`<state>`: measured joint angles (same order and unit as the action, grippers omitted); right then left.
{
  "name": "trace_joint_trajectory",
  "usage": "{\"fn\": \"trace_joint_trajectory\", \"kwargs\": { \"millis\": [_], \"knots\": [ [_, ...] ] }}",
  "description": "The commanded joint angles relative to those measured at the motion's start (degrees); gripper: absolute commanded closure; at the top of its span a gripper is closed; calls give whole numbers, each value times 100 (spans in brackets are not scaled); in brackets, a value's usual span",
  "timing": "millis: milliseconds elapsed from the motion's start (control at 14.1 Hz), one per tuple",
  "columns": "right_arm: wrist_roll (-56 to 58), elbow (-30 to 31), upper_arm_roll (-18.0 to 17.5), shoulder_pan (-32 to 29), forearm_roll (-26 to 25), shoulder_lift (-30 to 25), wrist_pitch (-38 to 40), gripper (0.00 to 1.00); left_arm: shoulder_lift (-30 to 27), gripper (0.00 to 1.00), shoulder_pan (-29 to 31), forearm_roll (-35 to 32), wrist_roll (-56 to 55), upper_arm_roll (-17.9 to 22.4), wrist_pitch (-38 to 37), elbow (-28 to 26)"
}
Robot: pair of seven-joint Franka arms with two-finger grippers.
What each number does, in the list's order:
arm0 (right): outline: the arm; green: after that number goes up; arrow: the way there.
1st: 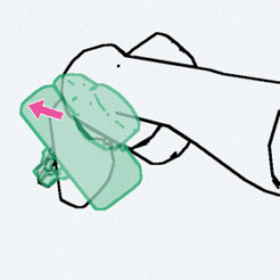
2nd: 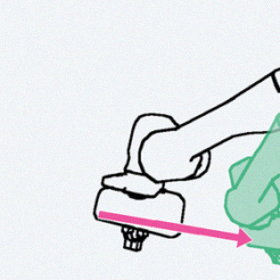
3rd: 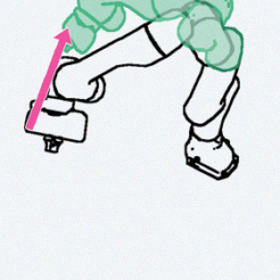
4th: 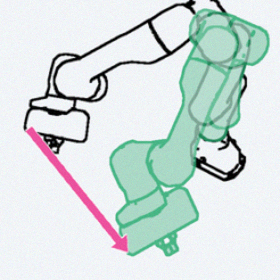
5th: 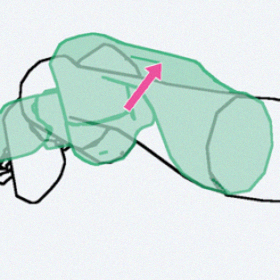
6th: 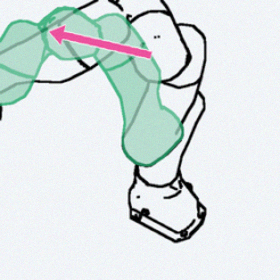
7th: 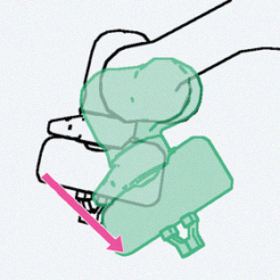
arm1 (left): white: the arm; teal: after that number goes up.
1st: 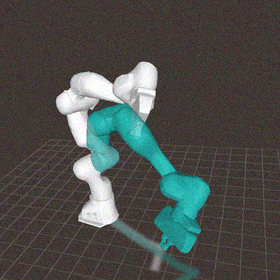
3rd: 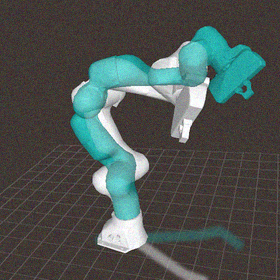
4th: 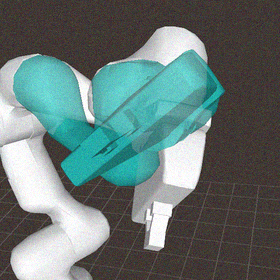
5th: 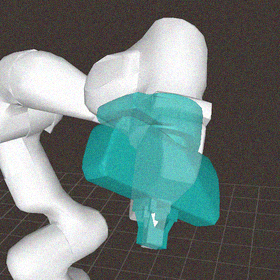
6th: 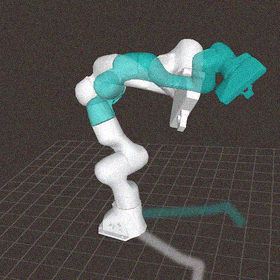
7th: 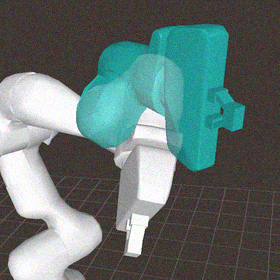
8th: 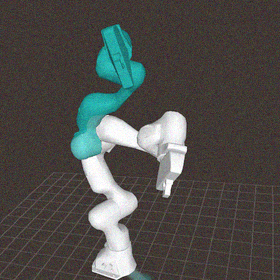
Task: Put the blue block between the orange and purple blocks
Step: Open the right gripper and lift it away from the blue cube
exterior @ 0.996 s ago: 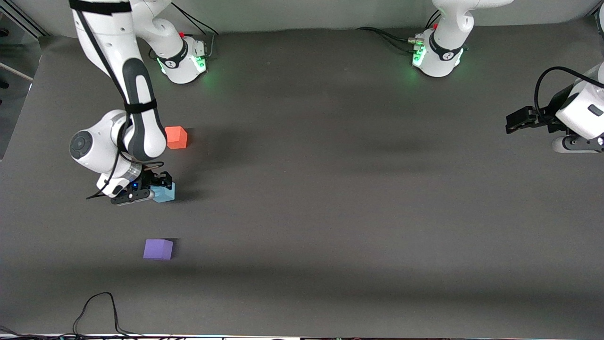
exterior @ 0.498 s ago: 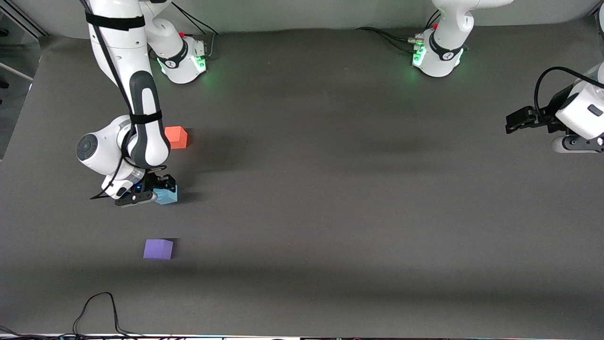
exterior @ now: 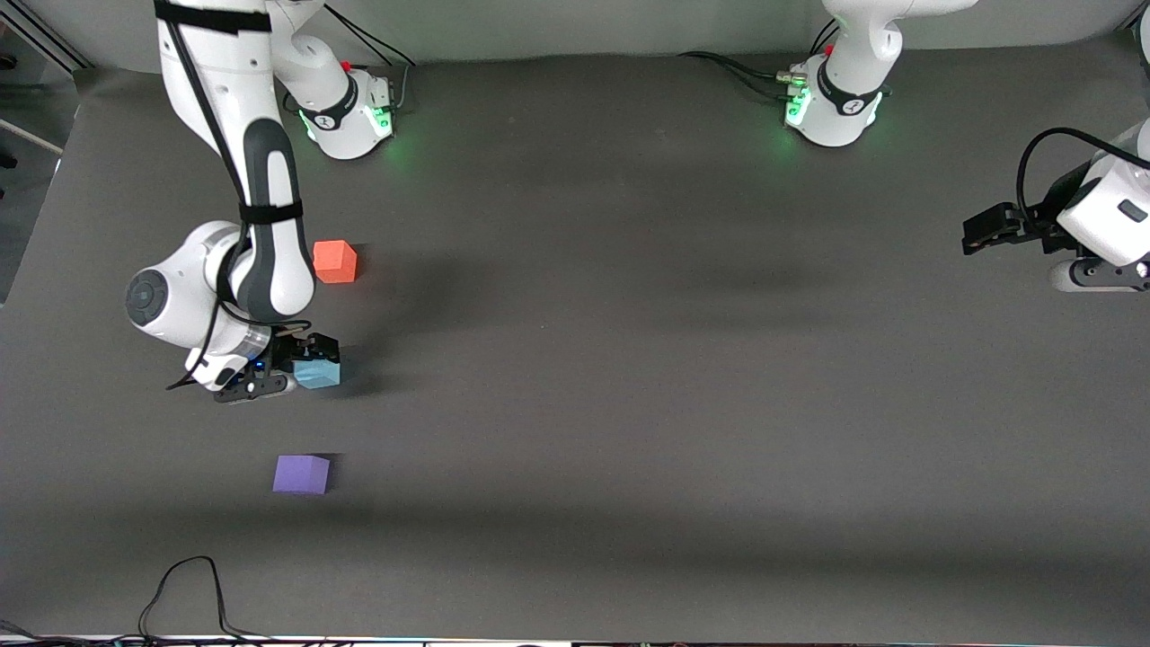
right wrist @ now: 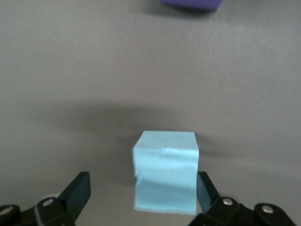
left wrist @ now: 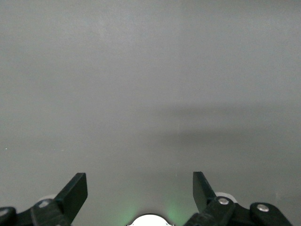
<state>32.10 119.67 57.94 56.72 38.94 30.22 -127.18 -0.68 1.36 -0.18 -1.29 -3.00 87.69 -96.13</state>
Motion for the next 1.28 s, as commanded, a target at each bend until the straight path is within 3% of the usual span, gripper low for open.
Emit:
{"fn": "trace_joint_trajectory", "kwargs": {
  "millis": [0,71,213,427,711,925,1067,1209],
  "knots": [
    [-599,-503,1320,1144,-676,-534,1068,0,24,0,-48,53,32,36,-6,68],
    [-625,-889,1795,1461,-685,-526,1647,0,15,0,-48,53,32,36,-6,68],
    [-739,-1645,2299,1622,-747,-500,2606,0,15,0,-57,53,32,36,-6,68],
    [-924,-2621,2660,1622,-826,-508,3680,0,15,0,-48,53,32,36,-6,68],
    [-951,-3571,3082,1763,-826,-509,4446,0,24,0,-57,53,32,36,-6,68],
    [-907,-4020,3214,1763,-826,-517,5096,0,24,0,-57,53,32,45,2,68],
    [-872,-4414,3101,1431,-800,-508,5491,0,24,0,-57,53,32,45,3,68],
    [-880,-5064,2226,494,-817,-535,5852,0,24,0,-57,53,32,36,3,68]
  ]
}}
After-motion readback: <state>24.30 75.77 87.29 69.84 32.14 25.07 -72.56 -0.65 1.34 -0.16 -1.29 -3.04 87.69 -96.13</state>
